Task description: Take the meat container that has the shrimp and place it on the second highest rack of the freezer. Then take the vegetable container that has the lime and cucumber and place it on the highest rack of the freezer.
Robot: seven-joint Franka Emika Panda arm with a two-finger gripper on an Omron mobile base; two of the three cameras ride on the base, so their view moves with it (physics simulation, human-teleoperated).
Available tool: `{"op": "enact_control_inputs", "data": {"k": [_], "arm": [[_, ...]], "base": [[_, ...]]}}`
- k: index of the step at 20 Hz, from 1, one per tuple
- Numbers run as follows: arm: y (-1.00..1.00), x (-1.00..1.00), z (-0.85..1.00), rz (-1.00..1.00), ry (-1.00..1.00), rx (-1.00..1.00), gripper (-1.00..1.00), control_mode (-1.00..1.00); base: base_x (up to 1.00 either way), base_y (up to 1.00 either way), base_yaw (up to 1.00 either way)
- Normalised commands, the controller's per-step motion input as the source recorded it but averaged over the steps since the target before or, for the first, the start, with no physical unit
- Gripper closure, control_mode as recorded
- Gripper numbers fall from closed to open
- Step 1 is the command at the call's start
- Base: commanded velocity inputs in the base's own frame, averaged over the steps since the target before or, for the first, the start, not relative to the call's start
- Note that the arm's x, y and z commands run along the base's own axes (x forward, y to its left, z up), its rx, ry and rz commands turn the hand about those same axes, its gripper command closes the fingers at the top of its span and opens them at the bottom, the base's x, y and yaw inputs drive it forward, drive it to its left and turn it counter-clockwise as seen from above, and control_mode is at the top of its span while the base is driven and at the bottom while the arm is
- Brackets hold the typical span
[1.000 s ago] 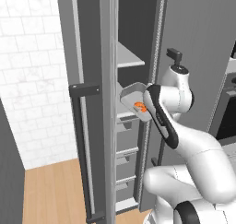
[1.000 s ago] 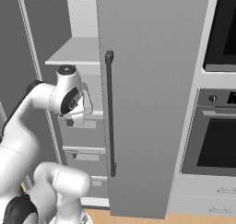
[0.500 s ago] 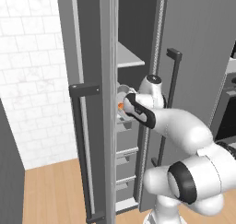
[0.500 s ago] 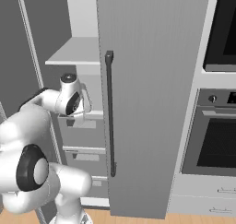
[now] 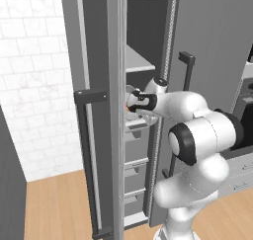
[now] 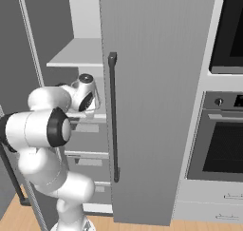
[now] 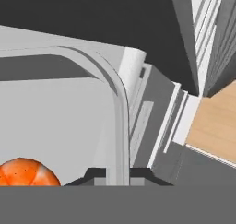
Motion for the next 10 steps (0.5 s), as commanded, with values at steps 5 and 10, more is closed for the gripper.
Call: {"op": "enact_control_inputs", "data": {"k": [5, 10], "arm": [[0.20, 0.61, -0.34, -0.03, 0.00, 0.00, 1.00, -1.00], [0.35, 0.44, -0.50, -0.04, 0.00, 0.00, 1.00, -1.00]], "base": [[0.00, 0.00, 0.00], [0.00, 0.00, 0.00]]}}
